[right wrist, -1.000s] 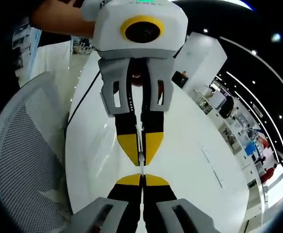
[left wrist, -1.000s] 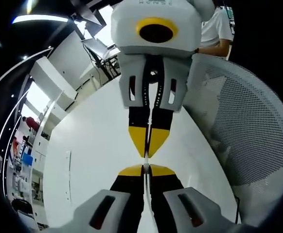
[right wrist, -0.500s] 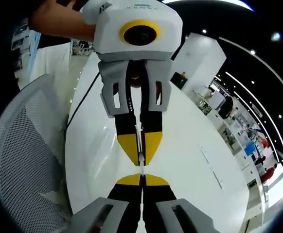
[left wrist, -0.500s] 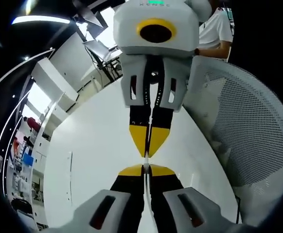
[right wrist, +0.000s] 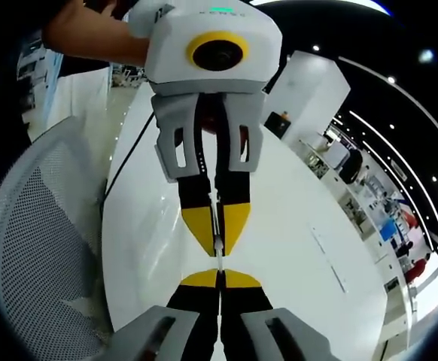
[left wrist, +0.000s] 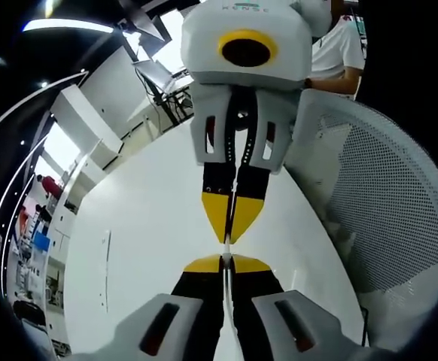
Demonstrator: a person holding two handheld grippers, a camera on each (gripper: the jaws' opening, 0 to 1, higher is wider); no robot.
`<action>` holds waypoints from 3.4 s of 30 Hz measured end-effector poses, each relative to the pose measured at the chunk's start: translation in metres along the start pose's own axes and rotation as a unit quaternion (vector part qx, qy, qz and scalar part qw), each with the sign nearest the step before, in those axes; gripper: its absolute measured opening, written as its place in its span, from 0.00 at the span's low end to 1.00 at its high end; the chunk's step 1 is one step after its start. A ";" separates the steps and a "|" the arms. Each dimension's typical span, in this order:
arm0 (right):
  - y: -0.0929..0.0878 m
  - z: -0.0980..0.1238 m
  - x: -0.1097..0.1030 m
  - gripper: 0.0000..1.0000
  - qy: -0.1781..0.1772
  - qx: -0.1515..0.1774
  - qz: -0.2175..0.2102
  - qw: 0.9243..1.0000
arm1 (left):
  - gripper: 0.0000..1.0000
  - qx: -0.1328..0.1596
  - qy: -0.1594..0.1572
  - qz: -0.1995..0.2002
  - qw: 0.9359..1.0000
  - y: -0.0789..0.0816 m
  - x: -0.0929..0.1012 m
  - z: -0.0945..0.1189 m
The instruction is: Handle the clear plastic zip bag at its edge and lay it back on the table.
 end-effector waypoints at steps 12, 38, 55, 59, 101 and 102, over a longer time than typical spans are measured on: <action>-0.002 0.002 0.000 0.00 0.001 -0.001 0.000 1.000 | 0.00 -0.001 -0.002 -0.001 1.000 0.001 0.001 0.002; -0.004 0.002 0.001 0.00 0.002 -0.002 -0.001 1.000 | 0.00 -0.005 -0.002 -0.001 1.000 -0.005 0.001 0.008; -0.006 0.004 0.001 0.00 0.003 -0.002 -0.001 1.000 | 0.00 -0.006 -0.002 0.001 1.000 -0.006 0.003 0.013; -0.006 0.004 0.001 0.00 0.003 -0.002 -0.001 1.000 | 0.00 -0.006 -0.002 0.002 1.000 -0.007 0.003 0.014; -0.010 0.007 0.002 0.00 -0.001 -0.007 -0.003 1.000 | 0.00 -0.009 0.004 0.010 1.000 -0.014 0.003 0.022; -0.010 0.007 0.002 0.00 -0.001 -0.006 -0.004 1.000 | 0.00 -0.009 0.004 0.010 1.000 -0.014 0.003 0.022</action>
Point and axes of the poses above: the point that each gripper's makers call its tool centre point, and the gripper's own axes: z roughly backward along the fingers, x roughly to its right, y roughly out of its top, the point moved 10 cm from there along z, roughly backward along the fingers, and after that the axes turned 5 degrees about -z, right-handed, at the moved point
